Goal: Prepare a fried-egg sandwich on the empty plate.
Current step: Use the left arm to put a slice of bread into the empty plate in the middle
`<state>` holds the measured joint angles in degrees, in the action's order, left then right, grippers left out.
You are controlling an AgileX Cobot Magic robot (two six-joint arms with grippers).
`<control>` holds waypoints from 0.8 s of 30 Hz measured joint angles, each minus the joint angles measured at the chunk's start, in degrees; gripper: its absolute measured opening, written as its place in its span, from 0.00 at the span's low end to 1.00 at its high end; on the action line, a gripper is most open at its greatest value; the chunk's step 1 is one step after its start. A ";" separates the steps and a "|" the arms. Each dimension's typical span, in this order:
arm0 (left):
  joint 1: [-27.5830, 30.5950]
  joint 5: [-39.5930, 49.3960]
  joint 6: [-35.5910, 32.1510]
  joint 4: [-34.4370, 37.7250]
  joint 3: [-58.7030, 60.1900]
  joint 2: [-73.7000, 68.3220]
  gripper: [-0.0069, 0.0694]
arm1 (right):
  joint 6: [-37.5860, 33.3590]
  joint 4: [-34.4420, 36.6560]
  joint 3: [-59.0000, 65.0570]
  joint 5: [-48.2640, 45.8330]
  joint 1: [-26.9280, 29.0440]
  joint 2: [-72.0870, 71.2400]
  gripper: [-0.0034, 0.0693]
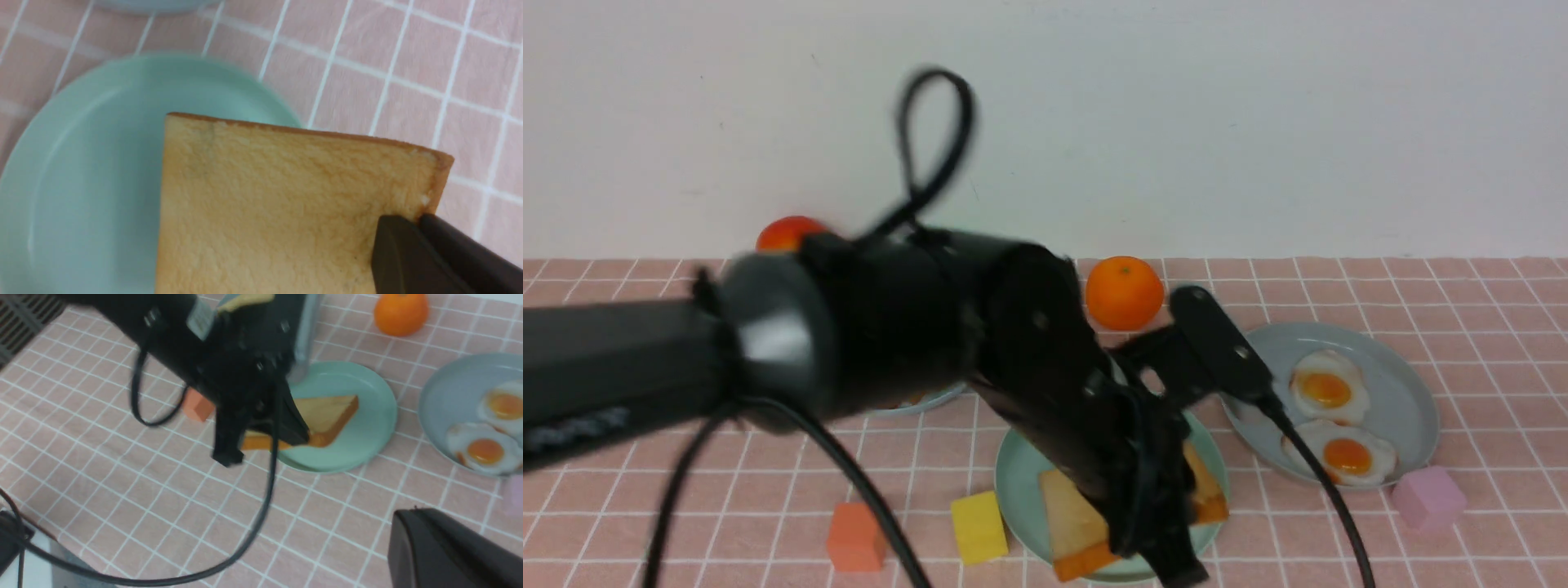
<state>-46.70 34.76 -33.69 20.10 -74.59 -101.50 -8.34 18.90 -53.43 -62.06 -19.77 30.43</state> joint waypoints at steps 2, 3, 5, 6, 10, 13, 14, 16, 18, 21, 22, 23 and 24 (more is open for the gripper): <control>-0.35 -3.20 0.00 -0.48 0.00 -2.27 0.12 | 0.67 -0.08 0.00 -1.22 0.00 -1.51 0.07; -0.35 -4.08 0.00 -0.52 0.00 -2.99 0.12 | 0.81 -0.08 0.00 -1.66 0.00 -1.94 0.07; -0.29 -5.91 0.05 -0.81 0.00 -4.65 0.12 | 1.54 -0.08 0.00 -2.59 0.00 -2.82 0.07; -0.24 -6.85 0.05 -0.95 0.00 -5.37 0.12 | 1.86 -0.08 0.00 -3.19 0.00 -3.21 0.07; -0.24 -10.38 0.52 -1.88 0.00 -7.40 0.12 | 2.12 0.19 0.00 -5.10 0.00 -4.20 0.07; -0.24 -11.87 1.55 -2.28 0.00 -7.75 0.12 | 2.22 0.98 0.00 -6.05 0.00 -4.84 0.07; -0.24 -11.95 2.08 -2.36 0.00 -7.81 0.12 | 2.22 1.49 0.00 -6.31 0.00 -5.02 0.07; -0.18 -11.74 2.72 -2.42 -0.24 -7.81 0.12 | 2.22 2.08 0.00 -6.73 0.00 -5.46 0.07; -0.18 -11.20 3.30 -2.54 -0.90 -7.81 0.12 | 2.22 2.17 0.00 -7.22 0.00 -5.63 0.07; -0.18 -10.66 3.82 -2.85 -1.70 -7.81 0.12 | 2.22 2.24 0.00 -7.59 0.00 -5.69 0.08; -0.18 -10.09 4.29 -3.82 -2.10 -7.81 0.12 | 2.22 2.29 0.00 -7.66 0.00 -5.69 0.08; -0.18 -9.58 4.82 -4.50 -2.15 -7.81 0.12 | 2.22 2.29 0.00 -7.81 0.00 -5.75 0.08; -0.18 -9.07 5.40 -5.25 -2.20 -7.81 0.12 | 2.22 2.29 0.00 -7.94 0.00 -5.88 0.08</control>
<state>-46.88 25.68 -28.30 14.86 -76.79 -109.31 -6.12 21.19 -53.43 -70.00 -19.77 24.55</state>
